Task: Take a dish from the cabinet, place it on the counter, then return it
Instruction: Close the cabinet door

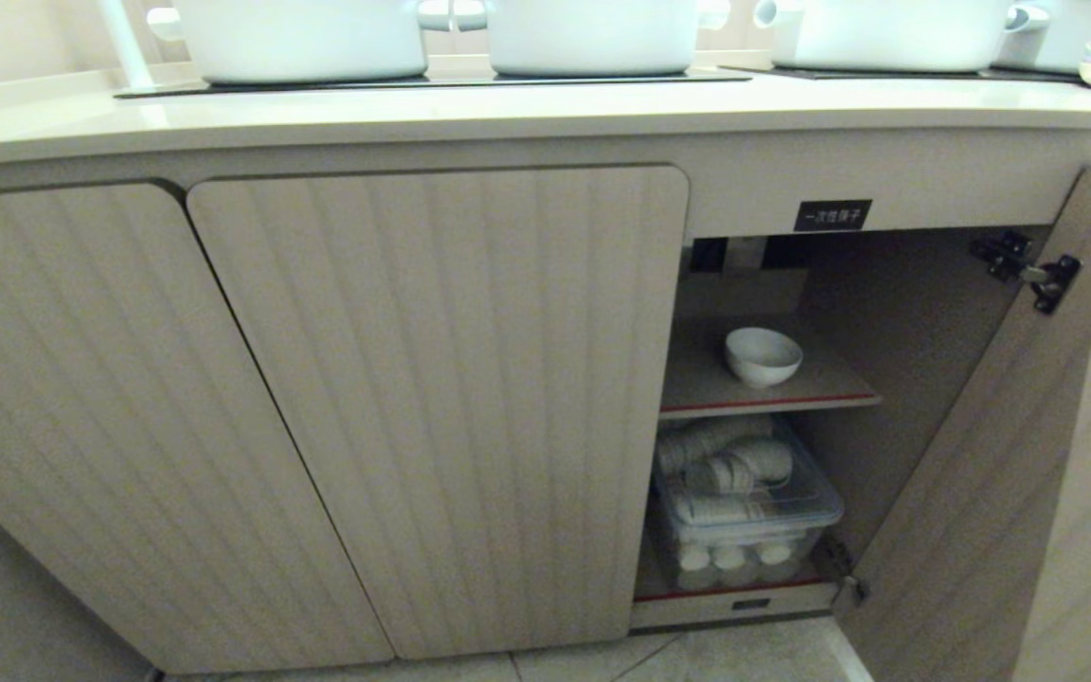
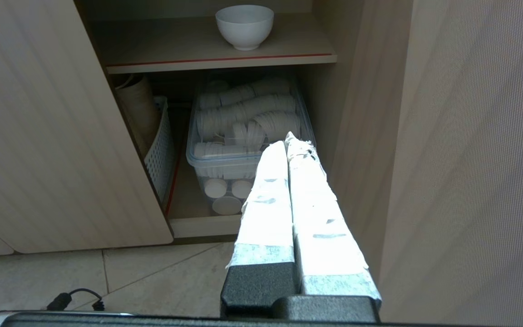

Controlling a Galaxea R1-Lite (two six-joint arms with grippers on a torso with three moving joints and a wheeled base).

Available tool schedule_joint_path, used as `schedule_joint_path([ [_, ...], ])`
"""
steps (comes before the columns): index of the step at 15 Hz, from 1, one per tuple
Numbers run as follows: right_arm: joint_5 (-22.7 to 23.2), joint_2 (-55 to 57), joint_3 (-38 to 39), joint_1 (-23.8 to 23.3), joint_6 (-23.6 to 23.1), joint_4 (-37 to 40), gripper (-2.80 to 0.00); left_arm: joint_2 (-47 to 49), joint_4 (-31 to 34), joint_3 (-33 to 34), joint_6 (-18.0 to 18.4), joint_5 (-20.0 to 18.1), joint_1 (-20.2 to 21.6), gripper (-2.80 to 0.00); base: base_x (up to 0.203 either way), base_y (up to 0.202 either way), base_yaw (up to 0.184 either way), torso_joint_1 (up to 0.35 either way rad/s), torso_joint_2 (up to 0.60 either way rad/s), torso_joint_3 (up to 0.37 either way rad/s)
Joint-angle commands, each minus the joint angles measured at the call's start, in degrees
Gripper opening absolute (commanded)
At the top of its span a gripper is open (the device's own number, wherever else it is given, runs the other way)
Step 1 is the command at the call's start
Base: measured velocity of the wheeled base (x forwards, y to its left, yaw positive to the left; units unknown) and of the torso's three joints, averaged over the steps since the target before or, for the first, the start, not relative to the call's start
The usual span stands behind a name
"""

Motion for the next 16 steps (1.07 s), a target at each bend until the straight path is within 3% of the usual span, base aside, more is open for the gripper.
schedule_joint_path([
  [1,0.0,0.1,0.0,0.0,0.0,0.0,-2.80,0.0,0.0,0.0,0.0,0.0,0.0,-2.80,0.000,0.000,0.000,0.000,0.00,0.000],
  [16,-0.1,0.1,0.0,0.0,0.1,0.0,-2.80,0.0,0.0,0.0,0.1,0.0,0.0,-2.80,0.000,0.000,0.000,0.000,0.00,0.000],
])
